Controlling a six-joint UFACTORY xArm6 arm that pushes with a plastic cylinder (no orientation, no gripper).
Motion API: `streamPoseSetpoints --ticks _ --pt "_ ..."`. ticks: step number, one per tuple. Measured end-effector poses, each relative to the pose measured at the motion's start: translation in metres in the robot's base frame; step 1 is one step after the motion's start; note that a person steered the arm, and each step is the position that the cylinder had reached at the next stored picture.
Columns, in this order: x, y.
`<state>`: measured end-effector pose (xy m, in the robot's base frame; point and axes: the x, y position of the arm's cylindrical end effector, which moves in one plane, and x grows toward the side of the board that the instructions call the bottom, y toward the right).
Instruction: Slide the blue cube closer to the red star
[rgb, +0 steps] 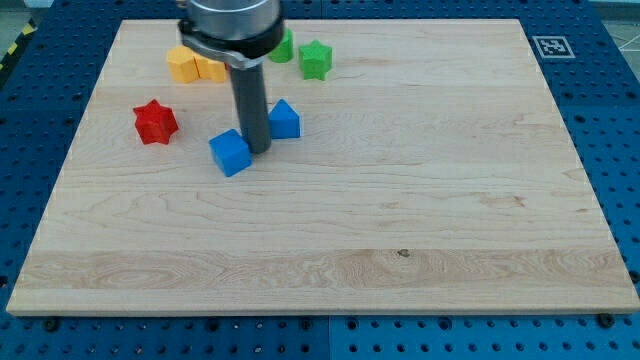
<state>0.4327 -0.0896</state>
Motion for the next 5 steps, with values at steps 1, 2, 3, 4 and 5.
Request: streamPoseSetpoints --ticks 1,2,3,4,5 --pt "0.0 0.011" --pt "0.002 0.056" --pt "0.013 0.05" --pt "0.026 0.012" --pt "0.026 -0.037"
